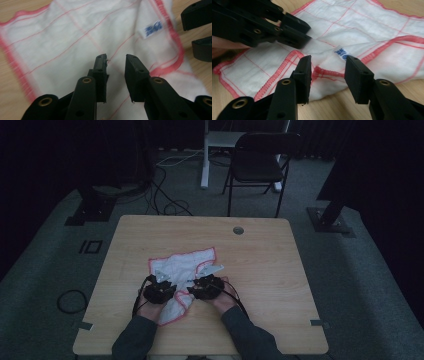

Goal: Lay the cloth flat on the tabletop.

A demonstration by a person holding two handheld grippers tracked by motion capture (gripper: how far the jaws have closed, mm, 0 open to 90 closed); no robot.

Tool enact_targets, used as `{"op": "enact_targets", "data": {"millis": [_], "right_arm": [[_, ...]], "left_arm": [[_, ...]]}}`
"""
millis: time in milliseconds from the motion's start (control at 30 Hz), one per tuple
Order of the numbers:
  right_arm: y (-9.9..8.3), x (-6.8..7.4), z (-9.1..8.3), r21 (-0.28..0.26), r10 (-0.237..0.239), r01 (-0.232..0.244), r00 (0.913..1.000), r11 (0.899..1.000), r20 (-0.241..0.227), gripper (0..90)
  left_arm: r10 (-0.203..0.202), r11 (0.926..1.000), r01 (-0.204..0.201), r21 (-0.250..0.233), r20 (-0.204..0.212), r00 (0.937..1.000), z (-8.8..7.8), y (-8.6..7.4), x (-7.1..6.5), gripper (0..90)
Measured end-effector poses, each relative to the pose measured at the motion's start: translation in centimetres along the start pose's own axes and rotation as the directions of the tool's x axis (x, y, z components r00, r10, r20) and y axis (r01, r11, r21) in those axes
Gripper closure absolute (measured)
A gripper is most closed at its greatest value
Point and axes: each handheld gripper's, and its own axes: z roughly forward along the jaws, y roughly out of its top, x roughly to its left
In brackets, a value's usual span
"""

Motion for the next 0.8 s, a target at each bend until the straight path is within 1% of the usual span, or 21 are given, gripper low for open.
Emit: {"op": "enact_targets", "data": {"millis": [100, 133, 167, 200, 233, 267, 300, 367, 400, 467, 567, 600, 633, 700, 767, 800], "right_arm": [[0.0, 0.3, 0.6, 0.011, -0.010, 0.010, 0.9999, 1.000, 0.005, 56.4], [0.0, 0.3, 0.8, 0.016, -0.014, 0.013, 0.9998, 1.000, 0.011, 58.4], [0.0, 0.3, 1.0, 0.022, -0.018, 0.018, 0.9997, 1.000, 0.016, 61.9], [0.0, 0.3, 1.2, 0.033, -0.023, 0.022, 0.9994, 0.999, 0.025, 64.5], [0.0, 0.2, 1.3, 0.039, -0.027, 0.026, 0.9992, 0.999, 0.030, 67.4], [-0.1, 0.2, 1.4, 0.043, -0.020, 0.019, 0.9992, 0.999, 0.033, 71.8], [-0.1, 0.2, 1.4, 0.048, -0.020, 0.018, 0.9991, 0.999, 0.037, 77.0], [-0.2, 0.2, 1.2, 0.051, -0.036, 0.033, 0.9978, 0.998, 0.056, 85.1], [-0.2, 0.2, 1.1, 0.051, -0.034, 0.031, 0.9975, 0.998, 0.061, 87.8], [-0.4, 0.1, 0.8, 0.049, -0.032, 0.029, 0.9975, 0.998, 0.062, 90.0], [-0.7, -0.1, 0.3, 0.049, -0.031, 0.028, 0.9976, 0.998, 0.062, 90.0], [-0.7, -0.1, 0.1, 0.044, -0.032, 0.029, 0.9979, 0.999, 0.056, 87.9], [-0.7, -0.1, 0.0, 0.032, -0.027, 0.025, 0.9984, 0.999, 0.050, 81.1], [-0.6, 0.0, -0.1, 0.017, -0.018, 0.018, 0.9992, 1.000, 0.034, 73.8], [-0.6, 0.2, -0.1, 0.013, -0.027, 0.026, 0.9996, 1.000, 0.006, 67.9], [-0.6, 0.4, 0.1, 0.017, -0.033, 0.033, 0.9995, 0.999, 0.000, 65.2]], "left_arm": [[-0.006, 1.0000, 0.006, 0.000, -0.008, 1.0000, -0.6, -0.8, 0.4, 70.9], [-0.008, 1.0000, 0.008, -0.001, -0.011, 0.9999, -0.9, -1.2, 0.5, 70.7], [-0.011, 0.9999, 0.011, -0.001, -0.012, 0.9999, -1.1, -1.5, 0.6, 70.6], [-0.011, 0.9999, 0.011, -0.001, -0.012, 0.9999, -1.1, -1.5, 0.6, 70.4], [-0.017, 0.9999, 0.017, -0.001, -0.013, 0.9998, -1.5, -2.0, 0.8, 70.3], [-0.017, 0.9999, 0.017, -0.001, -0.013, 0.9998, -1.5, -2.0, 0.8, 70.1], [-0.022, 0.9998, 0.022, -0.005, -0.012, 0.9997, -1.8, -2.4, 0.7, 70.1], [-0.008, 1.0000, 0.008, 0.005, -0.016, 0.9998, -2.0, -2.7, 0.6, 69.8], [-0.003, 1.0000, 0.003, 0.008, -0.019, 0.9998, -2.1, -2.8, 0.5, 69.7], [0.010, 0.9998, -0.009, 0.017, -0.022, 0.9997, -2.1, -3.0, 0.4, 69.5], [0.005, 0.9999, -0.005, 0.014, -0.021, 0.9998, -2.1, -3.1, 0.5, 69.5], [0.006, 0.9999, -0.006, 0.014, -0.023, 0.9997, -2.1, -3.1, 0.4, 69.5], [0.006, 0.9999, -0.006, 0.013, -0.024, 0.9997, -2.0, -3.1, 0.4, 69.5], [0.007, 0.9999, -0.007, 0.012, -0.025, 0.9997, -2.0, -3.2, 0.4, 69.5], [0.005, 0.9999, -0.004, 0.009, -0.023, 0.9997, -2.1, -3.2, 0.4, 69.5], [0.005, 1.0000, -0.004, 0.008, -0.022, 0.9997, -2.1, -3.3, 0.4, 69.4]]}}
